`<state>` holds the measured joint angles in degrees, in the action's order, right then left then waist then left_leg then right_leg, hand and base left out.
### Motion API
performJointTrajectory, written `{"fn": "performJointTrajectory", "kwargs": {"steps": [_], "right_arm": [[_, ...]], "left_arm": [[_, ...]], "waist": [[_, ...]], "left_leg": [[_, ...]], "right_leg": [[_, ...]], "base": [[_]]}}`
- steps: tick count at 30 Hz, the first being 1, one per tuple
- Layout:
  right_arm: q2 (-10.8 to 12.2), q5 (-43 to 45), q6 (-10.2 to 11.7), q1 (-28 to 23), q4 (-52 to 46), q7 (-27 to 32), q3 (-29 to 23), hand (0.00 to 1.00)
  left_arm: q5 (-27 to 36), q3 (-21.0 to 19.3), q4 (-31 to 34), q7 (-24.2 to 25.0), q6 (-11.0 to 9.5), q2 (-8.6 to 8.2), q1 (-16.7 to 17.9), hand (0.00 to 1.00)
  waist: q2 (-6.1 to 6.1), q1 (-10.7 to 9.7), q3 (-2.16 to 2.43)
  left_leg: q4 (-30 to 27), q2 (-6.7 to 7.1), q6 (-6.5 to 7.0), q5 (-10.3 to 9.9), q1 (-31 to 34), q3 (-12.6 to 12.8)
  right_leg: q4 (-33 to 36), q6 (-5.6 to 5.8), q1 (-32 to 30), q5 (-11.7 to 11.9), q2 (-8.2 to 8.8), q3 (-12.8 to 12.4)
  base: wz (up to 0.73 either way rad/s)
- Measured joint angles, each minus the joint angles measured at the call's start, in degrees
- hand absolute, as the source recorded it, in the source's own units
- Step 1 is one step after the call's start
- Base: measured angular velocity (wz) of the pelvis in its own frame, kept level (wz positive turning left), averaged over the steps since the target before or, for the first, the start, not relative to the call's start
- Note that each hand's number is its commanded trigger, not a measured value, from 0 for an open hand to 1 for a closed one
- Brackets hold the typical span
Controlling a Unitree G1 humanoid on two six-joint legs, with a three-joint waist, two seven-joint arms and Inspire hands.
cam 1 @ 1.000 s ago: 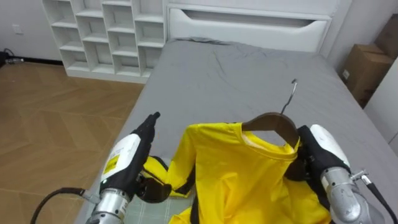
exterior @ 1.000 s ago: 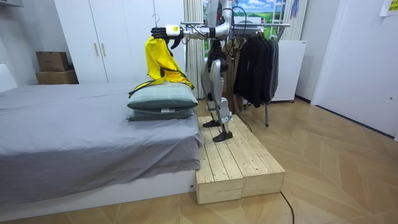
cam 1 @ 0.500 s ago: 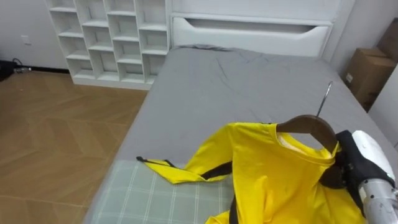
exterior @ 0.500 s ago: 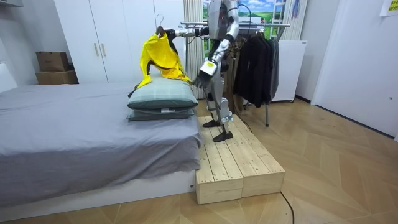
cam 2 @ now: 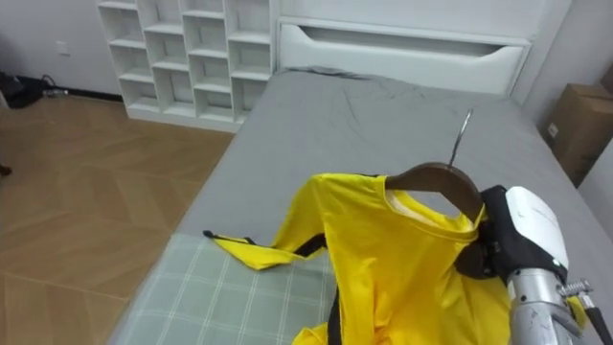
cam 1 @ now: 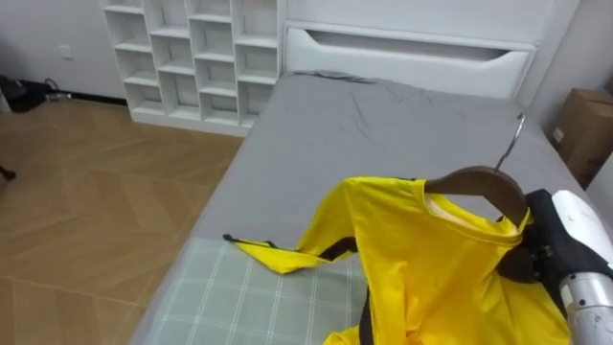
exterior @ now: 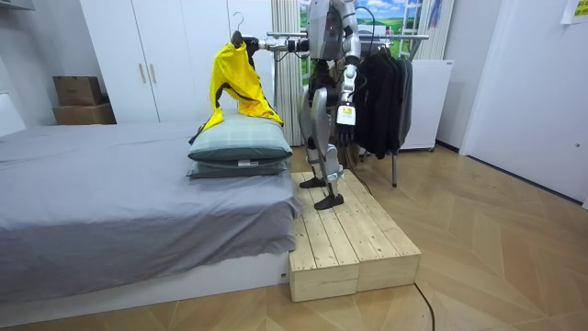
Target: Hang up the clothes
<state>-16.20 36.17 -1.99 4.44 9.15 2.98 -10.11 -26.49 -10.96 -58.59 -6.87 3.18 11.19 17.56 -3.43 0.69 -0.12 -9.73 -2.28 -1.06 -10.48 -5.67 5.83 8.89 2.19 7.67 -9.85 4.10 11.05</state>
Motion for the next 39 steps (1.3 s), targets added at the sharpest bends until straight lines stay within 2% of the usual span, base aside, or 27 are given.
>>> {"fn": "performJointTrajectory", "kwargs": {"steps": [6,8,10,16,17,22,25,27,28,29,30,31,32,33,34,35,36,37,39], "right_arm": [[-0.05,-0.16,-0.68,-0.13,-0.83,0.0,0.37,1.0],[-0.05,-0.53,-0.8,-0.13,-0.88,0.0,0.44,1.0],[-0.06,-0.99,-1.45,-0.12,-1.29,-0.02,0.49,1.0],[-0.07,-4.05,-1.82,-0.14,-1.7,0.03,0.46,1.0],[-0.06,-3.9,-1.83,-0.27,-2.03,0.02,0.47,1.0],[0.0,-4.06,-1.63,-5.79,-5.48,0.02,0.35,1.0],[0.03,-4.16,-1.63,-9.24,-5.64,0.0,0.28,1.0],[0.28,-4.4,-1.66,-10.61,-5.64,-0.24,0.26,1.0],[0.3,-4.32,-1.67,-10.79,-5.66,-0.24,0.23,1.0],[0.3,-4.01,-1.67,-11.07,-5.93,-0.25,0.2,1.0],[0.29,-3.71,-1.67,-11.18,-6.28,-0.25,0.19,1.0],[0.28,-3.54,-1.66,-11.18,-6.44,-0.24,0.15,1.0],[0.24,-3.41,-1.64,-11.18,-6.67,-0.24,-0.11,1.0],[0.24,-3.5,-1.63,-11.18,-6.7,-0.22,-0.34,1.0],[0.24,-3.6,-1.63,-11.19,-6.75,-0.22,-0.4,1.0],[0.25,-3.91,-1.58,-11.33,-6.87,-0.22,-0.39,1.0],[0.25,-4.08,-1.58,-11.35,-6.9,-0.22,-0.39,1.0],[0.25,-4.07,-1.58,-11.36,-6.9,-0.22,-0.38,1.0],[0.25,-4.4,-1.59,-11.72,-6.95,-0.21,-0.5,1.0]], "left_arm": [[-0.02,0.06,0.04,2.22,1.66,-0.93,-1.31,0.0],[0.01,0.4,0.05,2.68,1.93,-1.05,-1.98,0.0],[0.01,0.71,0.05,3.12,2.05,-1.06,-2.14,0.0],[-0.39,2.37,0.3,3.56,2.82,-1.02,-2.67,0.0],[-0.62,2.61,0.3,3.55,2.87,-0.96,-2.71,0.0],[-0.73,3.3,0.23,3.88,2.89,-0.74,-3.1,0.0],[-0.75,4.51,0.18,4.81,2.9,-0.55,-3.59,0.0],[-0.74,4.5,-0.08,4.99,2.92,-0.18,-3.8,0.0],[-0.74,4.46,-0.23,4.99,2.92,-0.06,-3.93,0.0],[-0.68,4.46,-0.66,4.99,2.93,0.34,-4.32,0.0],[-0.62,4.52,-1.21,4.99,2.93,0.8,-4.8,0.0],[-0.6,4.63,-1.34,5.01,2.94,1.06,-5.07,0.0],[-0.6,5.06,-1.54,5.04,2.95,1.5,-5.61,0.0],[-0.59,5.12,-1.68,5.13,2.98,1.75,-6.07,0.0],[-0.55,5.28,-1.71,5.17,2.98,1.88,-6.27,0.0],[-0.14,5.65,-1.74,5.23,3.07,2.09,-6.53,0.0],[0.03,5.67,-1.74,5.23,3.12,2.16,-7.01,0.0],[0.07,5.66,-1.74,5.23,3.12,2.16,-7.17,0.0],[0.4,5.86,-1.78,5.3,3.51,2.14,-8.38,0.0]], "waist": [[-0.36,0.24,0.2],[-0.66,0.03,0.4],[-0.89,0.0,0.41],[-0.97,-1.07,0.42],[-1.11,-1.76,0.4],[-1.57,-3.37,0.43],[-1.52,-4.45,0.36],[-1.58,-5.22,0.26],[-1.59,-5.3,0.22],[-1.7,-5.38,0.13],[-1.74,-5.52,-0.04],[-1.83,-5.59,-0.2],[-1.89,-5.73,-0.39],[-1.71,-5.79,-0.47],[-1.72,-5.79,-0.53],[-1.74,-5.88,-0.45],[-1.62,-6.36,-0.64],[-1.59,-6.6,-0.67],[-1.38,-7.76,-0.63]], "left_leg": [[0.13,0.0,0.0,0.0,0.5,0.1],[0.21,0.01,-0.01,-0.01,0.45,0.1],[0.24,0.01,-0.01,-0.01,0.28,0.1],[0.09,-0.01,0.11,-0.55,0.14,0.67],[0.12,-0.01,0.13,-0.56,0.18,0.75],[0.13,-0.19,0.26,-0.62,1.16,2.89],[0.11,-0.36,0.62,-1.02,1.13,5.61],[0.18,-0.78,0.68,-1.39,0.99,9.67],[0.14,-1.0,0.67,-1.51,1.02,10.93],[0.21,-1.47,0.62,-1.74,0.97,13.71],[0.08,-2.1,0.51,-2.1,0.71,16.4],[0.1,-2.36,0.44,-2.21,0.4,17.82],[0.06,-3.15,0.35,-2.63,-0.03,20.58],[-0.03,-3.67,0.2,-3.28,-0.35,23.55],[-0.33,-3.98,0.13,-3.62,-0.67,25.2],[-0.89,-4.47,-0.11,-4.31,-1.19,28.23],[-1.56,-4.94,-0.28,-4.87,-1.67,30.87],[-1.64,-5.02,-0.4,-5.13,-1.97,32.09],[-1.48,-5.16,-0.8,-5.55,-3.19,36.12]], "right_leg": [[0.04,0.0,-0.77,0.0,-0.04,-0.32],[0.14,0.0,-0.79,0.0,-0.04,-0.39],[0.49,0.0,-0.82,0.0,-0.05,-0.68],[0.98,0.01,-0.96,0.01,0.01,-1.09],[1.2,0.01,-1.22,0.01,0.02,-1.3],[3.2,0.02,-4.19,0.02,0.11,-3.1],[4.53,0.16,-6.05,0.11,0.15,-5.12],[5.96,0.22,-8.87,0.54,-0.35,-8.29],[5.97,0.18,-9.46,0.98,-0.54,-8.65],[5.98,0.0,-10.64,1.8,-0.96,-8.9],[5.88,-0.33,-11.64,2.85,-1.33,-8.33],[5.88,-0.59,-12.07,3.39,-1.42,-7.38],[5.88,-1.17,-12.9,4.19,-1.42,-4.93],[5.79,-1.77,-13.68,4.78,-1.16,-1.3],[5.77,-2.16,-13.87,5.08,-1.04,0.69],[5.8,-2.91,-14.37,5.64,-0.79,3.85],[5.82,-3.65,-14.83,6.36,-0.72,6.0],[5.81,-3.92,-15.0,6.53,-0.71,7.09],[6.0,-4.76,-15.75,7.06,-1.07,8.23]], "base": [[-0.02],[0.0],[0.0],[-0.04],[-0.1],[-0.22],[-0.42],[-0.83],[-1.12],[-1.19],[-1.21],[-1.19],[-1.22],[-1.24],[-1.33],[-1.26],[-1.21],[-1.0],[-0.87]]}}
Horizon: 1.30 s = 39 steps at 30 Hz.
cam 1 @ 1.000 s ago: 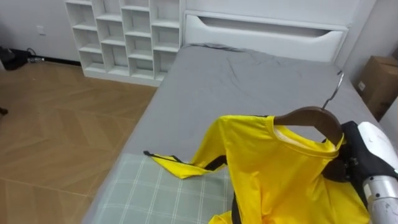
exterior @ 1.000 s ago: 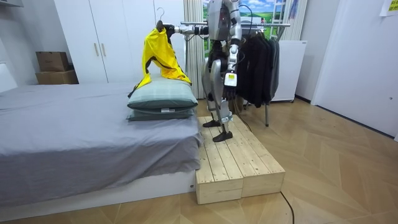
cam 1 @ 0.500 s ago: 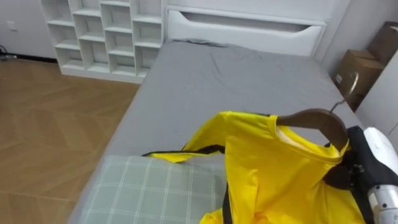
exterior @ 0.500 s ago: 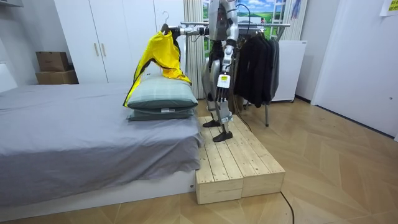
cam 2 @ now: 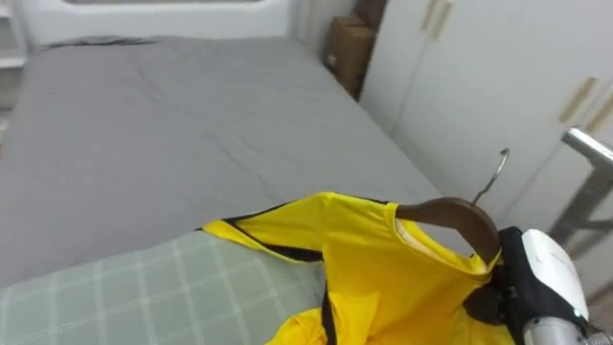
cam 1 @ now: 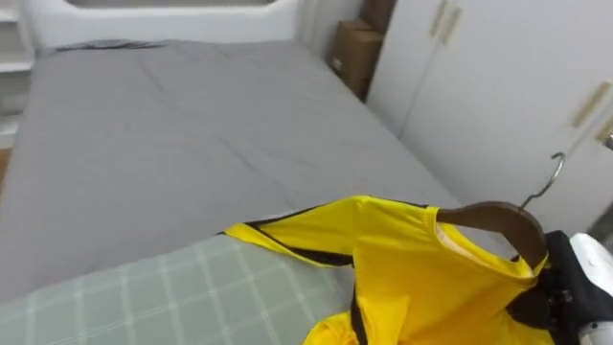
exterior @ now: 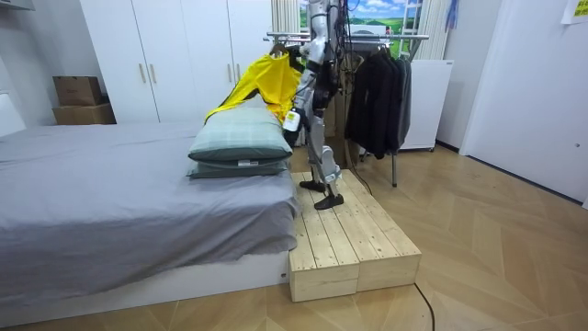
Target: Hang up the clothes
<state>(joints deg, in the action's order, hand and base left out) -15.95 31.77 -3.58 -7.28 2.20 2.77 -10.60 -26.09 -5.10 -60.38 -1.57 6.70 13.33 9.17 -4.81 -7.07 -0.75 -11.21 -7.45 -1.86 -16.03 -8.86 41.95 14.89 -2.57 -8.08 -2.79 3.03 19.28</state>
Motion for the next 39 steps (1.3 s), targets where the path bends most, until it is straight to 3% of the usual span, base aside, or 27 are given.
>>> {"fn": "performJointTrajectory", "kwargs": {"steps": [1,3,6,8,10,11,13,14,15,16,17,18,19,21,22,24,26,28,30,31,32,33,34,35,37,38,39], "right_arm": [[0.0,-0.1,0.0,-0.03,0.0,-0.01,0.14,1.0],[0.0,-0.34,-0.02,-0.25,-0.07,-0.03,0.26,1.0],[-0.02,-0.12,-0.09,-0.28,-0.99,-0.25,0.17,1.0],[-0.02,1.0,-0.08,-0.27,-1.14,-0.5,0.2,1.0],[-0.02,1.34,-0.08,-0.28,-1.14,-1.14,0.28,1.0],[-0.01,1.63,-0.05,-0.28,-1.16,-1.43,0.28,1.0],[-0.04,1.11,-0.12,-0.36,-1.28,-1.93,1.02,1.0],[-0.25,1.14,-0.13,-0.32,-2.15,-2.4,1.19,1.0],[-0.26,0.97,-0.13,-0.17,-3.5,-2.56,1.48,1.0],[-0.28,0.83,-0.2,-0.1,-4.01,-2.58,1.84,1.0],[-0.3,0.22,-0.3,0.46,-4.57,-2.62,3.04,1.0],[-0.27,0.02,-0.4,0.64,-4.57,-2.63,3.98,1.0],[-0.28,-0.07,-0.87,0.61,-4.56,-2.6,4.42,1.0],[-0.48,-0.51,-2.34,0.44,-4.41,-2.47,5.12,1.0],[-0.53,-0.61,-2.49,0.45,-4.33,-2.32,5.61,1.0],[-1.17,-0.72,-2.54,0.61,-4.35,-2.19,8.59,1.0],[-1.48,-0.77,-2.56,0.62,-4.36,-2.21,9.92,1.0],[-1.13,-0.38,-2.91,0.65,-4.35,-2.24,10.61,1.0],[-1.17,1.11,-3.6,0.67,-4.56,-2.3,10.55,1.0],[-1.18,1.35,-3.71,0.67,-4.66,-2.3,10.3,1.0],[-1.15,1.69,-4.03,0.79,-4.8,-2.29,9.75,1.0],[-1.16,2.29,-4.24,0.91,-4.81,-2.29,9.32,1.0],[-1.16,2.5,-4.57,1.13,-4.86,-2.29,9.35,1.0],[-1.17,2.53,-4.81,1.2,-5.31,-2.29,9.32,1.0],[-1.21,2.02,-4.79,1.32,-5.99,-2.26,9.14,1.0],[-1.18,1.53,-4.8,2.08,-6.01,-2.26,9.22,1.0],[-1.12,0.95,-4.79,2.92,-6.0,-2.29,9.6,1.0]], "left_arm": [[0.92,0.57,-0.12,0.01,0.42,0.06,-0.22,0.0],[1.83,1.05,-1.69,0.02,2.08,-0.06,-0.84,0.0],[1.78,1.04,-1.99,0.26,3.92,0.06,-0.67,0.0],[1.69,0.87,-1.95,0.59,4.46,0.13,-0.78,0.0],[1.55,0.89,-1.96,0.68,5.05,0.24,-0.76,0.0],[1.21,0.86,-1.89,0.93,5.56,0.56,-0.77,0.0],[1.06,1.76,-1.91,1.05,6.69,1.37,-0.61,0.0],[0.99,2.1,-1.94,1.06,7.3,1.15,-0.46,0.0],[1.03,2.03,-1.95,1.07,7.74,0.84,-0.01,0.0],[0.98,2.03,-1.97,1.07,8.22,0.7,0.19,0.0],[0.95,2.1,-2.01,1.07,8.85,0.66,0.79,0.0],[0.77,2.28,-2.18,1.07,9.61,0.66,0.91,0.0],[0.74,2.65,-2.18,1.07,9.74,0.73,0.91,0.0],[0.63,3.54,-2.04,1.08,10.01,0.02,0.94,0.0],[0.64,3.48,-2.04,1.08,10.1,-0.16,1.05,0.0],[0.61,3.04,-2.18,1.07,11.06,-0.73,1.3,0.0],[0.67,3.04,-2.26,1.07,11.74,-1.41,1.26,0.0],[0.77,3.08,-2.48,1.07,12.02,-1.58,0.88,0.0],[0.78,3.09,-2.79,1.07,12.33,-2.27,0.71,0.0],[0.78,3.19,-2.79,1.07,12.33,-2.38,0.66,0.0],[0.74,3.59,-2.79,1.07,12.33,-2.61,0.64,0.0],[0.69,4.43,-3.32,1.07,12.33,-2.9,0.65,0.0],[0.69,4.99,-3.96,1.07,12.33,-3.03,0.65,0.0],[0.73,5.57,-4.82,1.17,12.33,-3.25,0.66,0.0],[1.62,5.58,-5.32,1.32,12.32,-3.25,0.66,0.0],[2.03,5.69,-5.96,1.36,12.18,-3.25,0.64,0.0],[2.25,5.85,-6.8,1.37,11.94,-3.3,0.58,0.0]], "waist": [[0.03,-0.37,-0.01],[0.14,-1.3,0.06],[0.13,-3.64,0.11],[0.21,-3.68,0.15],[0.49,-3.55,0.15],[0.65,-3.57,0.1],[0.11,-2.91,0.31],[-0.04,-1.51,0.4],[0.73,-0.73,0.2],[1.05,-0.59,0.28],[1.13,-0.22,0.31],[0.23,-0.14,0.09],[-0.02,0.0,0.11],[0.07,2.48,0.09],[0.06,2.97,0.06],[0.4,3.33,0.26],[1.54,2.96,0.5],[1.58,1.83,0.4],[1.81,1.13,0.4],[1.91,1.1,0.36],[2.15,1.19,0.21],[2.01,1.67,0.14],[1.98,1.9,0.12],[1.89,1.92,0.04],[1.74,1.61,-0.06],[1.49,1.82,-0.22],[1.38,3.43,-0.62]], "left_leg": [[0.04,-0.03,-0.17,-0.11,-0.45,0.93],[0.42,-0.09,-0.73,-0.44,-1.98,3.85],[-0.42,-0.72,-1.27,-0.81,-1.93,4.81],[-1.33,-1.13,-1.62,-1.11,-1.88,5.23],[-4.17,-2.57,-2.18,-2.17,-1.9,5.63],[-7.34,-4.15,-2.59,-3.24,-1.56,5.72],[-15.43,-6.26,-2.69,-3.56,-0.29,5.68],[-21.91,-8.25,-2.19,-3.23,0.66,4.27],[-26.34,-8.88,-0.9,-2.43,1.99,-0.44],[-27.79,-8.81,-0.41,-1.84,2.84,-3.25],[-29.1,-7.47,0.95,-0.99,4.79,-8.83],[-27.42,-4.06,1.75,-1.74,6.63,-15.26],[-25.93,-2.36,1.91,-2.31,7.38,-17.31],[-17.22,2.99,1.46,-2.53,10.36,-23.37],[-14.69,4.15,1.6,-2.41,10.97,-25.05],[-7.93,7.4,2.43,-1.28,13.22,-32.44],[-5.98,8.16,2.58,-0.15,13.97,-37.0],[-5.0,7.98,2.61,2.07,14.4,-36.77],[-4.96,5.26,3.28,3.43,14.03,-29.73],[-4.95,4.39,3.21,3.87,14.0,-27.95],[-4.96,2.75,2.94,4.84,13.84,-24.36],[-4.81,2.81,3.13,4.7,13.4,-22.7],[-4.56,2.93,3.22,4.59,12.82,-21.83],[-4.45,3.25,3.46,4.49,12.18,-20.57],[-4.5,3.54,3.61,4.33,12.2,-19.87],[-4.0,3.18,3.59,4.31,12.12,-17.94],[-3.27,2.08,3.64,3.93,11.45,-14.74]], "right_leg": [[0.03,-0.15,-0.03,0.09,-0.22,-0.12],[0.31,-0.31,-0.32,0.19,-1.37,-2.67],[0.29,-0.45,-0.72,0.23,-2.48,-3.53],[0.6,-0.83,-1.03,-0.02,-2.88,-3.92],[1.48,-1.53,-1.15,-0.56,-3.54,-4.15],[2.72,-2.22,-1.33,-1.29,-3.83,-3.84],[5.17,-2.43,-2.22,-3.87,-3.27,-4.23],[6.89,-2.86,-2.45,-5.18,-3.88,-6.27],[8.07,-2.94,-2.6,-6.11,-4.85,-8.81],[8.23,-3.02,-2.6,-6.44,-5.28,-10.72],[8.19,-3.37,-2.14,-6.63,-6.16,-14.07],[7.77,-3.86,-1.98,-6.2,-7.2,-18.58],[7.55,-3.84,-1.84,-5.89,-7.5,-20.67],[5.15,-3.03,-1.34,-4.37,-10.36,-30.21],[4.32,-3.01,-1.23,-3.93,-11.21,-33.07],[2.7,-2.45,-0.83,-3.16,-14.69,-43.59],[1.66,-1.64,-0.81,-2.39,-16.77,-48.01],[1.27,-0.8,-1.65,0.35,-17.2,-49.25],[0.15,0.22,-2.48,1.44,-16.82,-48.54],[-0.5,0.48,-2.75,1.54,-16.37,-47.32],[-1.31,1.3,-3.66,1.05,-14.67,-42.75],[-1.27,1.97,-4.75,0.57,-12.28,-37.52],[-1.25,2.1,-5.01,0.52,-11.33,-35.75],[-1.41,2.65,-4.97,0.73,-10.96,-34.89],[-2.91,4.19,-4.8,1.79,-11.3,-35.5],[-4.31,5.03,-4.75,3.56,-11.27,-35.76],[-3.96,4.69,-5.15,4.39,-10.46,-32.83]], "base": [[-0.78],[-0.66],[-0.25],[-0.14],[-0.16],[-0.12],[-0.35],[-0.81],[-0.88],[-0.95],[-0.94],[-0.89],[-0.82],[-0.97],[-1.06],[-1.0],[-0.86],[-0.65],[-0.56],[-0.5],[-0.51],[-0.56],[-0.58],[-0.46],[-0.4],[-0.77],[-0.96]]}}
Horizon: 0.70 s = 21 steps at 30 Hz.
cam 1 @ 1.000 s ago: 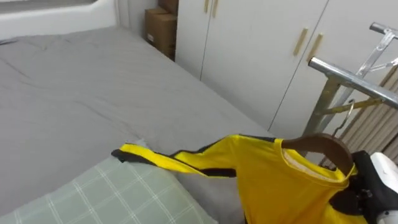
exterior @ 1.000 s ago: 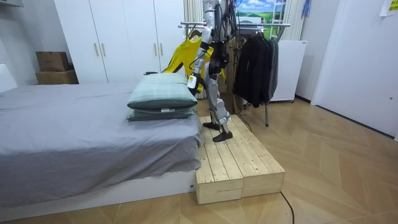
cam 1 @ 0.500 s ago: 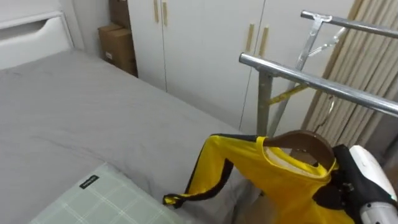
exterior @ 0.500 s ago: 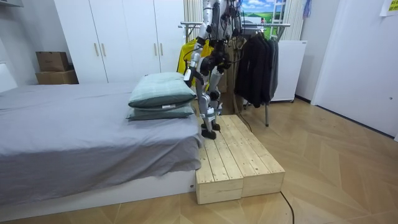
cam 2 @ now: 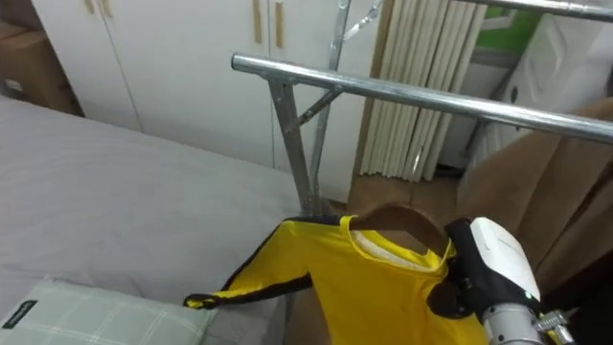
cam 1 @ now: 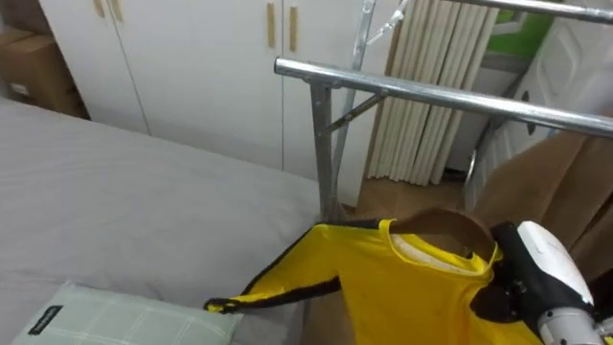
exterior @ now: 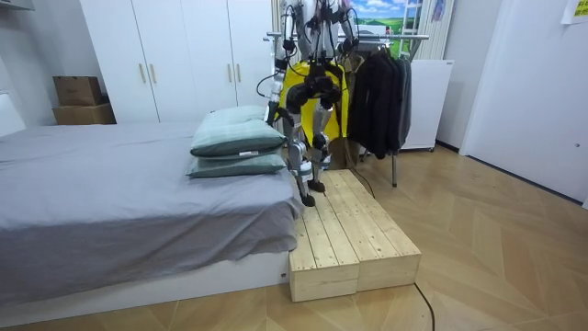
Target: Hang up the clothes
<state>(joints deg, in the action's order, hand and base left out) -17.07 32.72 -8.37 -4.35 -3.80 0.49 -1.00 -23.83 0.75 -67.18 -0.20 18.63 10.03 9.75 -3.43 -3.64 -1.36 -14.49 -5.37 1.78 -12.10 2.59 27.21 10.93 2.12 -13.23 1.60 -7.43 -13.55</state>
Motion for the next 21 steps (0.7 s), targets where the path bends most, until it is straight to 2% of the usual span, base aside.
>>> {"fn": "performJointTrajectory", "kwargs": {"steps": [1,2,3,4,5,6,7,8,9,11,15,17,21], "right_arm": [[0.16,-0.03,0.09,0.37,0.0,0.0,0.21,1.0],[0.35,0.2,0.27,0.24,0.0,0.0,0.62,1.0],[0.52,0.57,0.34,0.29,0.0,0.0,1.24,1.0],[0.62,0.67,0.43,0.33,0.0,0.04,1.44,1.0],[1.26,0.61,0.7,0.51,0.09,0.1,1.59,1.0],[1.66,0.77,0.79,0.47,0.48,0.09,1.66,1.0],[1.77,0.87,0.78,0.44,0.69,0.05,1.67,1.0],[2.23,0.73,0.78,0.48,0.79,-0.31,1.7,1.0],[2.56,0.5,0.81,0.49,0.69,-0.6,1.82,1.0],[2.65,0.48,0.81,0.54,0.42,-1.14,1.75,1.0],[2.61,0.7,0.72,0.53,-2.6,-3.51,1.29,1.0],[2.6,1.08,0.7,0.53,-4.41,-4.16,1.07,1.0],[2.16,0.96,0.77,1.22,-6.09,-4.35,0.7,1.0]], "left_arm": [[0.04,-0.05,-0.29,0.04,-0.01,-0.09,-0.01,0.0],[0.03,-0.07,-0.8,0.25,0.0,-0.41,0.23,0.0],[0.03,-0.08,-1.66,0.66,0.01,-0.36,0.25,0.0],[0.04,-0.1,-1.98,0.78,0.01,-0.24,0.25,0.0],[0.04,-0.35,-2.31,0.9,0.06,0.0,0.26,0.0],[-0.2,-1.18,-2.37,1.09,0.21,-0.11,0.31,0.0],[-0.64,-1.83,-2.36,1.25,0.21,-0.13,0.3,0.0],[-0.79,-3.05,-2.37,1.4,0.29,0.0,0.49,0.0],[-0.79,-3.37,-2.37,1.56,0.49,0.18,0.79,0.0],[-0.79,-4.0,-2.36,2.07,1.09,0.18,0.87,0.0],[-0.92,-4.17,-2.3,2.52,1.38,0.19,0.86,0.0],[-1.18,-4.47,-1.98,3.01,1.51,0.19,0.86,0.0],[-2.14,-4.61,-1.3,3.08,1.58,0.21,0.7,0.0]], "waist": [[0.45,1.2,-0.57],[0.59,2.53,-0.69],[0.33,2.53,-0.56],[0.08,2.57,-0.45],[-0.77,2.52,-0.49],[-0.77,2.36,-0.42],[-0.63,2.33,-0.4],[-0.48,2.38,-0.38],[-0.53,2.35,-0.35],[-0.59,2.27,-0.29],[-0.69,0.78,-0.23],[-0.69,0.74,-0.22],[-0.89,0.84,-0.02]], "left_leg": [[0.01,-0.66,-0.03,-0.44,-0.41,1.89],[0.17,-1.41,-0.38,-1.19,-1.88,4.41],[0.71,-1.56,-0.87,-1.46,-3.01,6.18],[0.8,-1.62,-1.29,-1.57,-3.32,7.15],[0.05,-1.22,-2.07,-1.73,-3.71,7.06],[-0.4,-0.76,-2.84,-1.48,-3.57,6.34],[-0.31,-0.81,-3.0,-1.37,-3.4,5.6],[0.13,-0.94,-3.12,-1.31,-3.17,2.45],[0.28,-1.03,-3.22,-1.3,-3.19,0.42],[0.23,-1.11,-3.83,-0.96,-3.44,-1.19],[0.32,-1.11,-4.0,-0.86,-3.49,-2.5],[0.36,-1.09,-4.01,-0.86,-3.64,-2.68],[1.01,-0.63,-4.12,-0.93,-3.81,-5.48]], "right_leg": [[1.44,-1.46,-0.51,-0.83,1.53,4.42],[7.91,-3.16,-0.89,-3.45,5.01,14.68],[11.65,-2.59,0.41,-7.46,8.59,19.71],[12.71,-1.54,0.81,-9.01,10.04,21.78],[11.74,-0.25,1.07,-10.38,11.14,23.08],[10.18,-0.95,1.55,-10.9,10.29,21.62],[9.18,-1.37,1.9,-10.62,9.82,21.44],[6.92,-2.77,2.63,-9.66,8.59,21.09],[5.87,-3.28,3.4,-9.17,7.89,20.69],[5.37,-3.56,3.87,-8.76,7.25,19.88],[4.69,-3.58,3.97,-8.74,6.43,19.17],[4.69,-3.6,4.02,-8.72,6.29,18.77],[4.62,-3.69,4.26,-8.19,6.23,19.03]], "base": [[-1.2],[-0.88],[-0.67],[-0.3],[-0.21],[-0.17],[-0.21],[-0.31],[-0.35],[-0.29],[-0.08],[-0.07],[0.03]]}}
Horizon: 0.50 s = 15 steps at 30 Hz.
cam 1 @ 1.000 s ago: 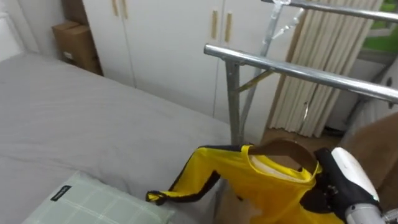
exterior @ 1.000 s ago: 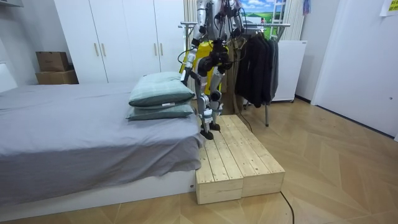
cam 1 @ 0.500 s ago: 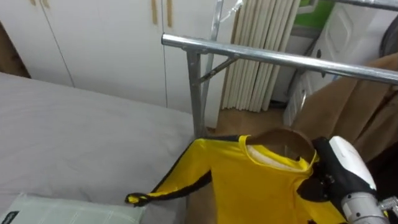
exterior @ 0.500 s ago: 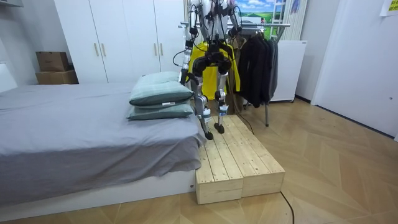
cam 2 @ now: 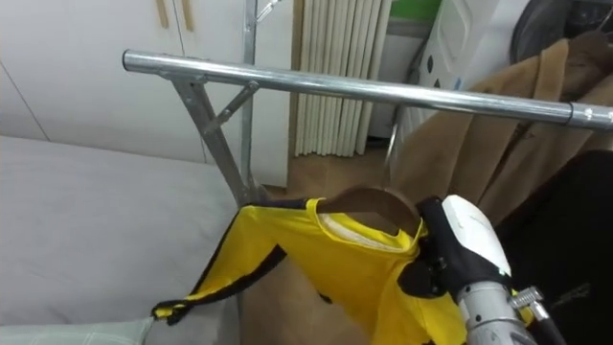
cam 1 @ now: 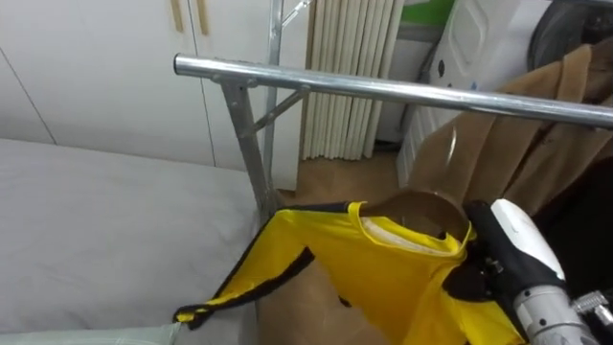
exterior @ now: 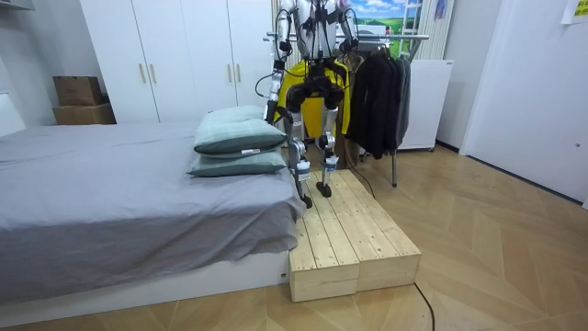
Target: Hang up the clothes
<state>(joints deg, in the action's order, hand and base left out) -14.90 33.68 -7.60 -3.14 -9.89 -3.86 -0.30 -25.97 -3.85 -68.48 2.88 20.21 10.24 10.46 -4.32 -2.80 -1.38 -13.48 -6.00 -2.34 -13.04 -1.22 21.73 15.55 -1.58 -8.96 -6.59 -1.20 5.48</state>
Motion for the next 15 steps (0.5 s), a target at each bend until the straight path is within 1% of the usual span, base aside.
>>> {"fn": "performJointTrajectory", "kwargs": {"steps": [5,7,9,11,13,15], "right_arm": [[-0.03,-1.4,0.01,0.07,-0.1,-0.45,-0.2,1.0],[-0.29,-1.69,0.02,0.27,-0.1,-0.96,-0.65,1.0],[-1.11,-1.77,0.02,0.91,-0.12,-1.52,-1.17,1.0],[-1.86,-1.77,0.02,1.81,-0.14,-1.74,-1.3,1.0],[-2.66,-1.7,0.03,2.75,-0.3,-1.76,-1.3,1.0],[-3.45,-2.06,0.03,4.43,-0.3,-1.77,-1.25,1.0]], "left_arm": [[-2.16,-0.25,0.04,0.0,-0.03,0.07,-0.03,0.0],[-3.02,-0.46,0.04,0.0,-0.12,0.07,-0.03,0.0],[-3.64,-0.47,0.04,0.0,-0.41,0.09,-0.02,0.0],[-3.73,-0.47,0.05,0.01,-0.68,0.24,-0.03,0.0],[-4.08,-0.46,0.31,0.01,-0.78,0.31,-0.03,0.0],[-4.05,-0.27,0.31,0.02,-1.4,0.68,-0.02,0.0]], "waist": [[-0.56,0.11,0.4],[-0.67,0.35,0.47],[-0.69,0.7,0.48],[-0.73,0.76,0.48],[-0.76,1.29,0.48],[-0.85,1.64,0.47]], "left_leg": [[-0.09,0.01,0.13,0.12,-0.13,-1.23],[-0.04,-0.02,0.13,0.12,-0.06,-1.52],[-0.02,-0.13,0.11,0.27,0.06,-1.61],[-0.01,-0.14,0.06,0.43,0.17,-1.86],[0.07,-0.15,0.0,0.5,0.25,-1.98],[0.06,-0.16,-0.05,0.56,0.59,-2.67]], "right_leg": [[-1.22,-0.22,1.19,0.92,-0.06,0.64],[-1.28,-0.34,1.32,1.1,-0.05,0.63],[-1.91,-0.52,1.46,1.64,-0.06,0.56],[-1.97,-0.59,1.43,1.72,-0.12,0.67],[-1.91,-0.6,1.26,1.72,-0.3,0.71],[-2.01,-0.64,1.2,1.75,-0.57,1.04]], "base": [[0.06],[0.0],[-0.05],[0.0],[0.0],[0.05]]}}
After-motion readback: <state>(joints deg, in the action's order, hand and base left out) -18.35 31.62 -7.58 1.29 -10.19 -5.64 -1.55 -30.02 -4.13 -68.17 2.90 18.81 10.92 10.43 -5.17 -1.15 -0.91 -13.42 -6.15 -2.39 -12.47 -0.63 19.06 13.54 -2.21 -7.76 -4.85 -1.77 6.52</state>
